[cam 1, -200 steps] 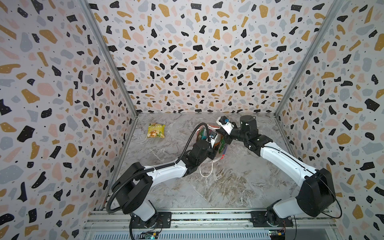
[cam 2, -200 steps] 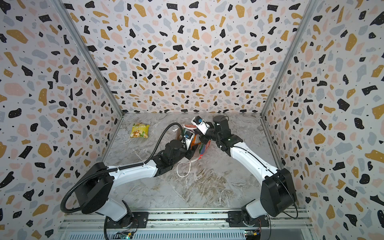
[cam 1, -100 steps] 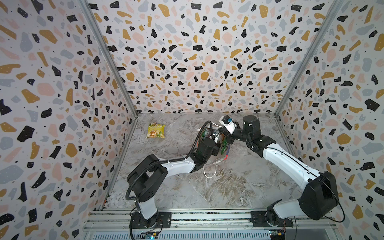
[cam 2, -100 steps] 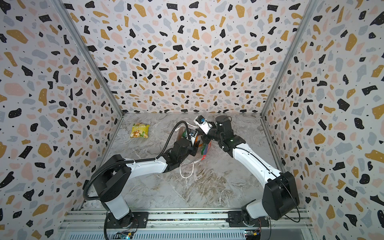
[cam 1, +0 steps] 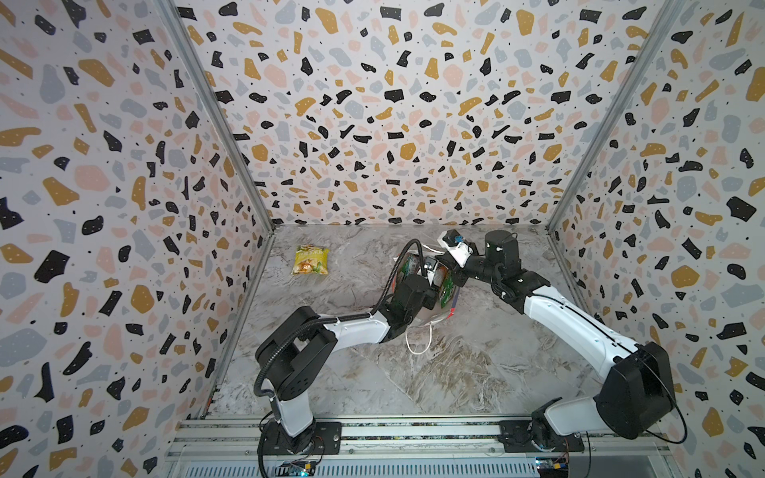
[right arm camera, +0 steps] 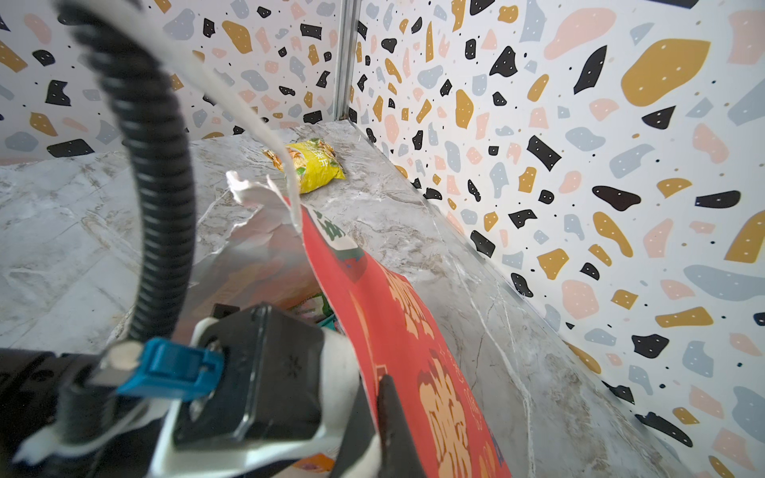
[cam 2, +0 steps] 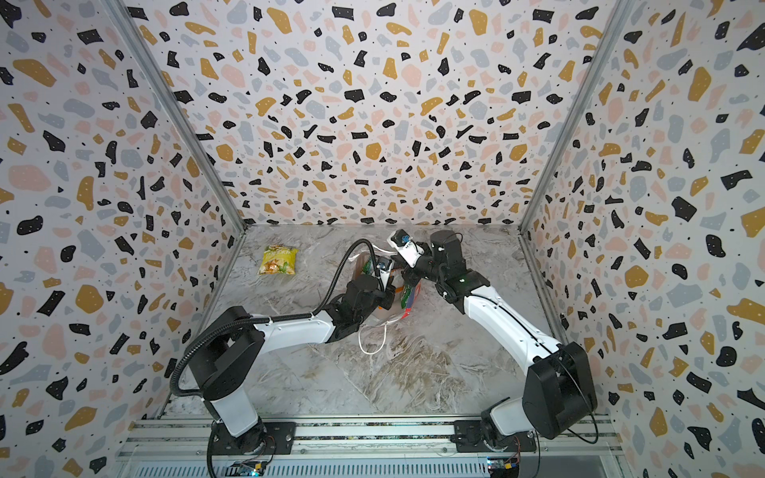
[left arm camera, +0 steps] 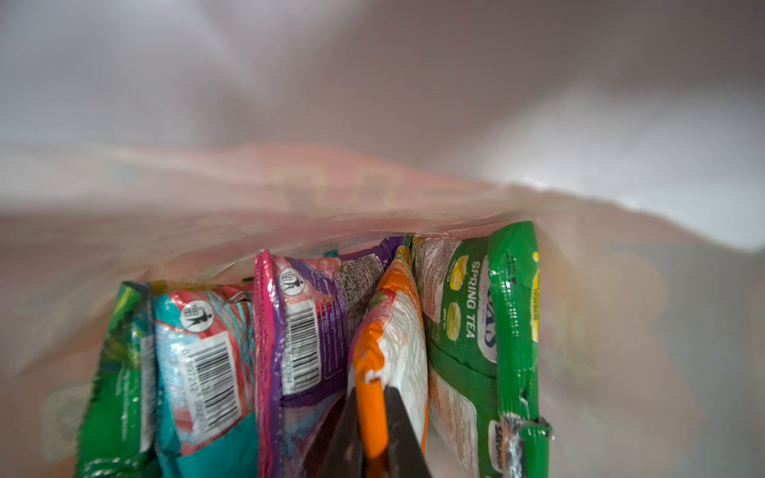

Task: Take the snacks out of the paper bag
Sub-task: Pick up the snack from the paper bag.

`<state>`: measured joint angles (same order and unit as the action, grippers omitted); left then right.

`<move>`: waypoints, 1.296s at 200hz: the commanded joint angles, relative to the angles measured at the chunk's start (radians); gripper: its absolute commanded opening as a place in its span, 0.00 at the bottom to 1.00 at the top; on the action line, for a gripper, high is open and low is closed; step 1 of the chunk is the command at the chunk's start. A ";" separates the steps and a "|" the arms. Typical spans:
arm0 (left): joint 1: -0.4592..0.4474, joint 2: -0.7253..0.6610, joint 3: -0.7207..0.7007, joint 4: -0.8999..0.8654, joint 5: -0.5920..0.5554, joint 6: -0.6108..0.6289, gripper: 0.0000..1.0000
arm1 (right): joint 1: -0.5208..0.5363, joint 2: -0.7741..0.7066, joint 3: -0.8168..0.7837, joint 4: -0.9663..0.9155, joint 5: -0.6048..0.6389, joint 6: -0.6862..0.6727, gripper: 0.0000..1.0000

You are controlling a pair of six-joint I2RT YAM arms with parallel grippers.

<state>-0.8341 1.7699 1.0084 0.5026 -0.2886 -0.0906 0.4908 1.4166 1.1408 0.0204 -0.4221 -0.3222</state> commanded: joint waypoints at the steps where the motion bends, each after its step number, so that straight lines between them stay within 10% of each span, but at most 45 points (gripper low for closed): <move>1: 0.003 -0.007 0.009 -0.018 0.026 0.007 0.05 | 0.011 -0.050 0.014 0.069 -0.052 0.023 0.00; 259: 0.004 -0.491 -0.068 -0.243 0.146 0.050 0.00 | -0.011 -0.027 0.009 0.078 -0.028 0.038 0.00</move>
<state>-0.8326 1.3552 0.9375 0.2424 -0.1394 -0.0788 0.4850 1.4166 1.1370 0.0311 -0.4370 -0.3111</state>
